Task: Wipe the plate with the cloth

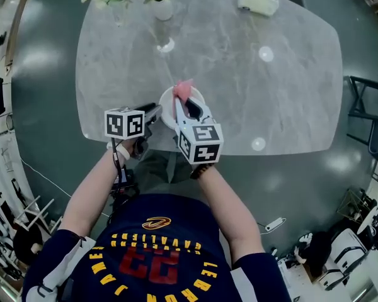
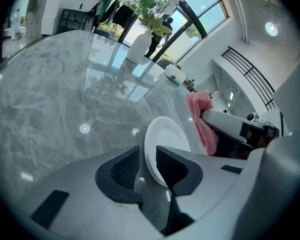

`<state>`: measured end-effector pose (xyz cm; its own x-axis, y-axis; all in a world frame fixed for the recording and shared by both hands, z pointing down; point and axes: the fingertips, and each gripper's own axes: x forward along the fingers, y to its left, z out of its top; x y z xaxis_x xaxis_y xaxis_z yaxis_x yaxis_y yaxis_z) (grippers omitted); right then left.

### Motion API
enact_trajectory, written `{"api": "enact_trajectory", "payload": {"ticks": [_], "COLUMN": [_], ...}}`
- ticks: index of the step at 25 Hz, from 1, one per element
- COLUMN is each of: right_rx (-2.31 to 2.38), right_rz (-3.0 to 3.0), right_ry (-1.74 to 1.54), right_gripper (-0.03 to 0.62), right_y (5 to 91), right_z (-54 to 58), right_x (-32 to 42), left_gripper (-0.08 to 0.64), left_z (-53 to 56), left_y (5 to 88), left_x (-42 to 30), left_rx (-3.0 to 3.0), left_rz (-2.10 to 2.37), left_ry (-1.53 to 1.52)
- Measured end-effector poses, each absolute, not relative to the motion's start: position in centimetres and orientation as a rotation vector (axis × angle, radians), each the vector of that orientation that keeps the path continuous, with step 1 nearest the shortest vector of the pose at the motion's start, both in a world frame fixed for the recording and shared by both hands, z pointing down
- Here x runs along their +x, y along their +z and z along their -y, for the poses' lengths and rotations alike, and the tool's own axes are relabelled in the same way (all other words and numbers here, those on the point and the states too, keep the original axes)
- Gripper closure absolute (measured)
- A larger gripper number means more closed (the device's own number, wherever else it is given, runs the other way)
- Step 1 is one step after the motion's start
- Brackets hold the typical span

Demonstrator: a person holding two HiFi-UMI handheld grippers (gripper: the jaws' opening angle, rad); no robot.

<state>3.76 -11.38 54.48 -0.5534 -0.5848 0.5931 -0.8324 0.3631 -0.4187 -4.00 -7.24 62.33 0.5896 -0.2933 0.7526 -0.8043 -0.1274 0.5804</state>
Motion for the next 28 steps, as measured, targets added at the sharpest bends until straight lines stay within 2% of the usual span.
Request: {"api": "enact_trajectory", "payload": {"ticks": [10,14,19,28], "right_rx": [1.172,1.143,1.109,1.116], "right_rz": [2.193,2.189,2.196,2.132], "right_ry": [1.036,1.052,1.052,1.061], "right_gripper": [0.546,0.546,0.546,0.546], "right_y": [59.1,59.7,60.1,61.6], "right_z": [11.8,11.6,11.4,11.4], "right_x": [1.3,0.2,-1.0,-0.1], "left_gripper": [0.471,0.515,0.525,0.526], "left_z": [6.6,6.7,6.9,7.1], "left_y": [63.2,63.4,63.5,63.3], "left_x": [-3.3,-3.6,-3.6,-3.6], "left_rx": [1.657,1.630,1.607,1.592], "left_rz": [0.860,0.863,0.873,0.890], "left_ry": [0.608,0.576,0.539,0.528]}}
